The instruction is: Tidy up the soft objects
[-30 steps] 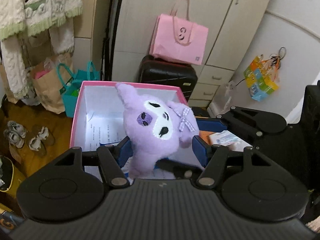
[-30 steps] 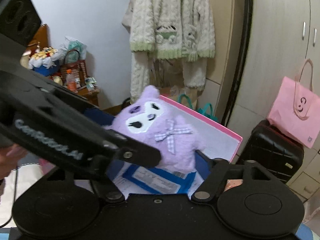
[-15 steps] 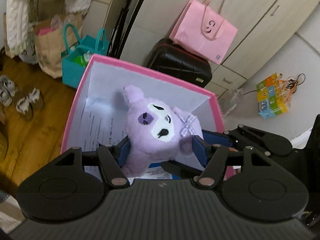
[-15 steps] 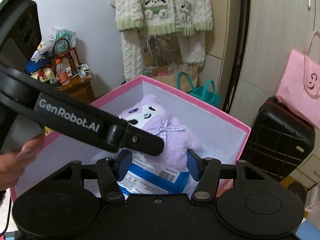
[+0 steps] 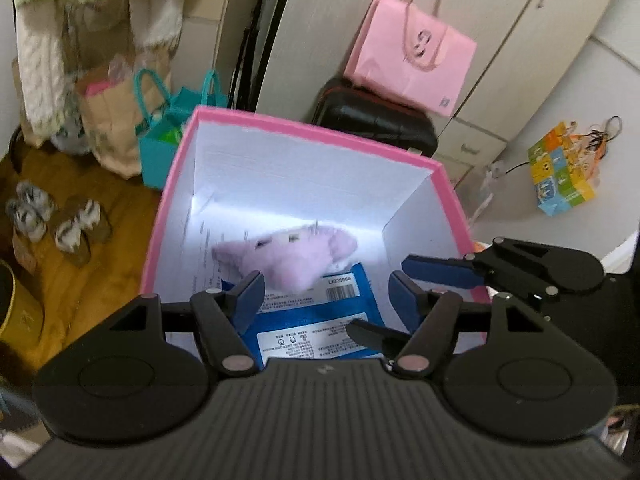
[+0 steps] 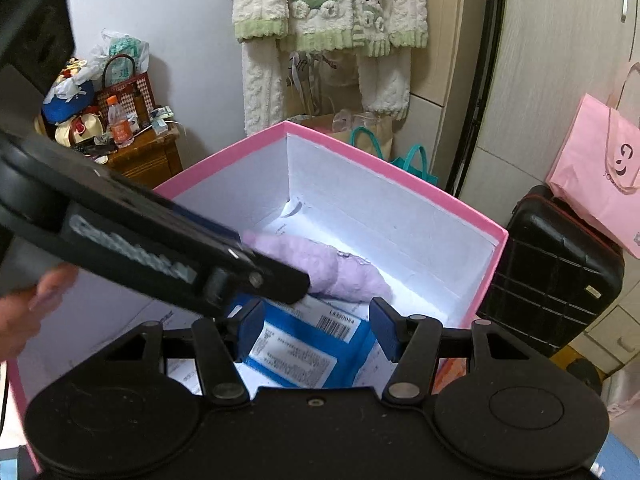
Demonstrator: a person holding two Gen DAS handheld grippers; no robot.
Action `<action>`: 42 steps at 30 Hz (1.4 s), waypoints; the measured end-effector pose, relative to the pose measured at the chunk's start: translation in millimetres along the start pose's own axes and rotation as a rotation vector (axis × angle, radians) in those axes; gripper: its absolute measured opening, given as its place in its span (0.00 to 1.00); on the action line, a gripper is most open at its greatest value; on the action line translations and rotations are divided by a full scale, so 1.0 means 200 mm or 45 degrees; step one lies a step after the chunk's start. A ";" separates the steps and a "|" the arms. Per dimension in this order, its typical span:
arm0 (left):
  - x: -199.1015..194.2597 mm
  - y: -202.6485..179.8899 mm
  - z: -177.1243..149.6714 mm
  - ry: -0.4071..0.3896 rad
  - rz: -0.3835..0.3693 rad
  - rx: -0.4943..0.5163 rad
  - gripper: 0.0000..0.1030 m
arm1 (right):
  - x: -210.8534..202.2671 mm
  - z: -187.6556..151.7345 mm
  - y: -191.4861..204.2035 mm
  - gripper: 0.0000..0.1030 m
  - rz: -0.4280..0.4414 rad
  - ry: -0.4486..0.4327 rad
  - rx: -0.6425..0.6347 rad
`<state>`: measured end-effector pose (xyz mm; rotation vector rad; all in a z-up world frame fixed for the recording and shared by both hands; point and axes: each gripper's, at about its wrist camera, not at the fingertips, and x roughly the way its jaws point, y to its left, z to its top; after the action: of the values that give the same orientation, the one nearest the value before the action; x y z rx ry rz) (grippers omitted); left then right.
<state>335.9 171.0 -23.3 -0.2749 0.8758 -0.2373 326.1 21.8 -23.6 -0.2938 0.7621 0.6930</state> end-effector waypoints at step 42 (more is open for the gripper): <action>-0.76 -0.77 -0.55 -0.145 -0.209 0.662 0.72 | -1.23 -0.66 -0.05 0.68 -0.264 -0.273 0.184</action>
<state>141.7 59.7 70.7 0.1247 0.6515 -0.5841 135.1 -164.4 60.2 -0.1608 0.5645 0.4623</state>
